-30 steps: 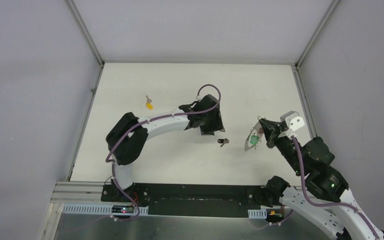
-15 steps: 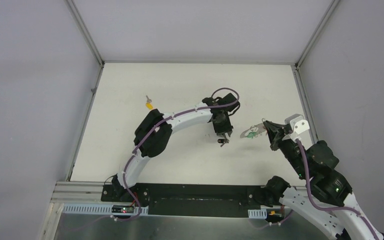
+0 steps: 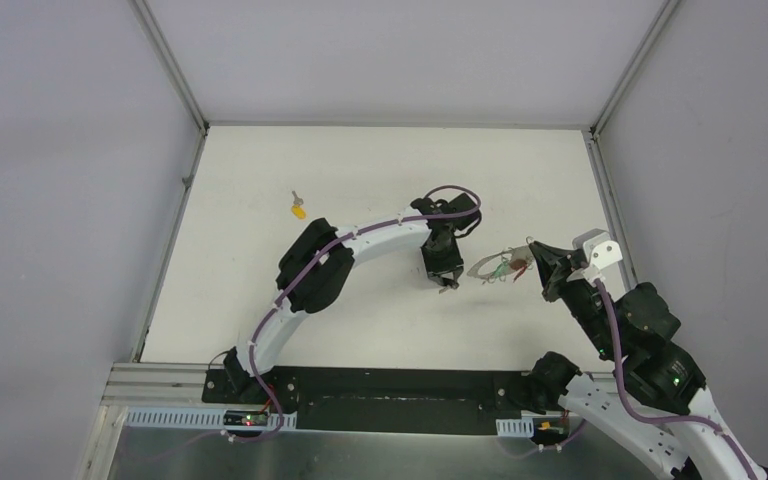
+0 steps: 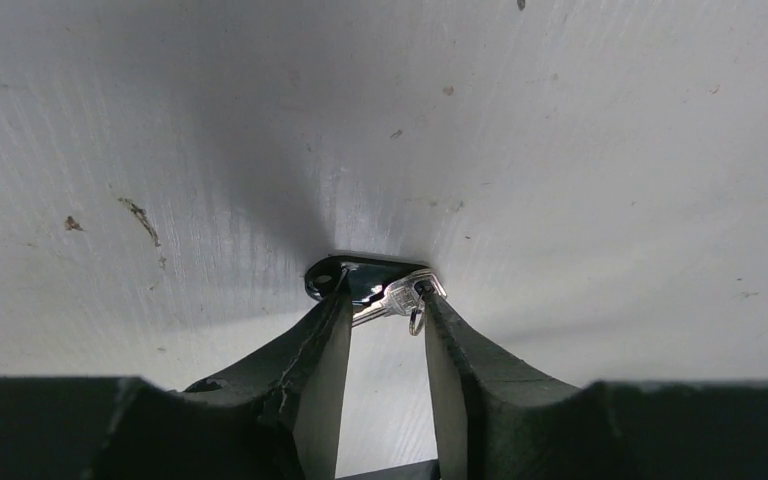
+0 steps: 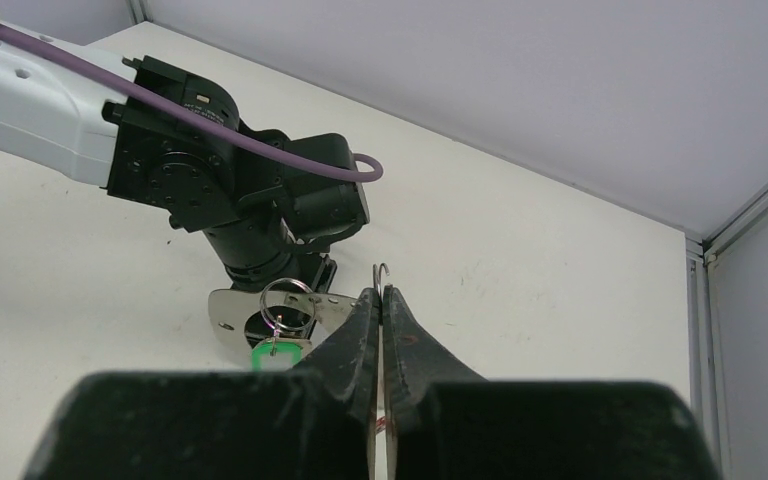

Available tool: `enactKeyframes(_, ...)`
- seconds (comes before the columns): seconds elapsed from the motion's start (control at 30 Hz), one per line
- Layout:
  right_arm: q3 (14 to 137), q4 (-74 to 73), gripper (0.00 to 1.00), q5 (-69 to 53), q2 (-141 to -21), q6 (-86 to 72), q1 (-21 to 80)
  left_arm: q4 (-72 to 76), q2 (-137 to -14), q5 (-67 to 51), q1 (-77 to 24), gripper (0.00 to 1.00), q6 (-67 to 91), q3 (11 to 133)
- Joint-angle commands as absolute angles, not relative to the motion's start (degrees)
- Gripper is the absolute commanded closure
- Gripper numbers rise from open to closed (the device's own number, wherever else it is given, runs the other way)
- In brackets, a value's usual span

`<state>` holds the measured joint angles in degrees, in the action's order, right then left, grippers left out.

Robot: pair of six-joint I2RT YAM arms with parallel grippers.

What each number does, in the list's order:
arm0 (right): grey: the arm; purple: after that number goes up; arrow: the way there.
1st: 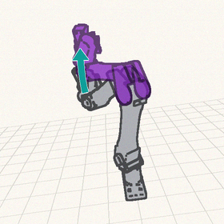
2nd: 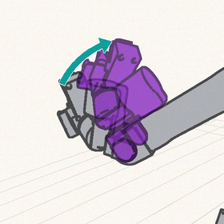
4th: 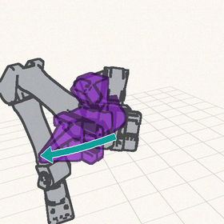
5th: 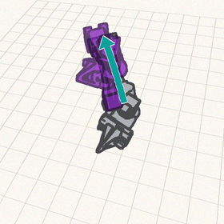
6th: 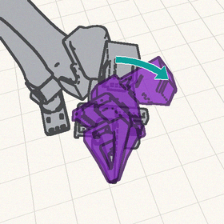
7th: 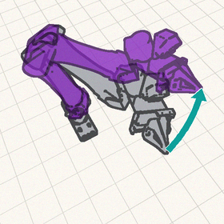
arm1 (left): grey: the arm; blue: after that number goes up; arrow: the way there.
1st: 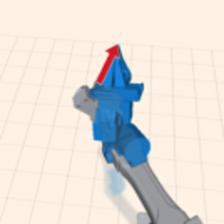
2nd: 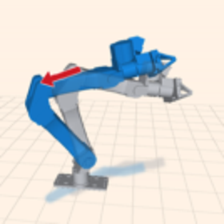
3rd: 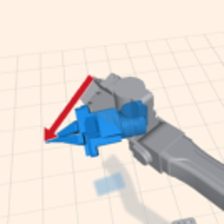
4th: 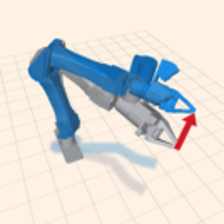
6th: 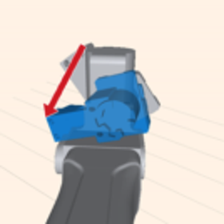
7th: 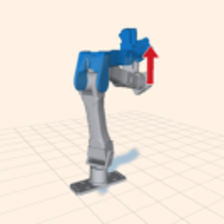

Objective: Put the keys on the keyring
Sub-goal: Pick up the key from the center of the board.

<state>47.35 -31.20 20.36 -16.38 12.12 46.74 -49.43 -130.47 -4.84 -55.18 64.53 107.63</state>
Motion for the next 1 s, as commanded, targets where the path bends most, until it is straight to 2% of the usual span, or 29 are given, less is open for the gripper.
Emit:
enactKeyframes(0.0, 50.0, -29.8, 1.0, 21.1, -15.6, 12.1, 46.7, -50.9, -130.9, -4.6, -56.0, 0.64, 65.5, 110.9)
enactKeyframes(0.13, 49.9, -29.7, 1.0, 20.6, -15.9, 11.9, 46.7, -50.8, -131.3, -4.9, -56.9, 0.64, 64.9, 112.1)
enactKeyframes(0.37, 50.2, -29.9, 1.0, 20.7, -15.8, 12.0, 46.7, -50.4, -131.8, -5.7, -57.7, 0.75, 64.4, 111.9)
enactKeyframes(0.7, 50.3, -30.0, 1.0, 20.4, -15.8, 12.0, 46.7, -50.3, -132.0, -3.9, -57.8, 0.74, 64.9, 110.5)
enactKeyframes(0.87, 50.3, -30.0, 1.0, 20.1, -15.8, 12.1, 46.7, -48.7, -132.2, -4.0, -57.7, 0.67, 65.4, 110.7)
enactKeyframes(0.97, 50.4, -30.1, 1.0, 19.9, -15.9, 12.1, 46.7, -48.3, -132.3, -4.3, -57.6, 0.72, 66.2, 110.6)
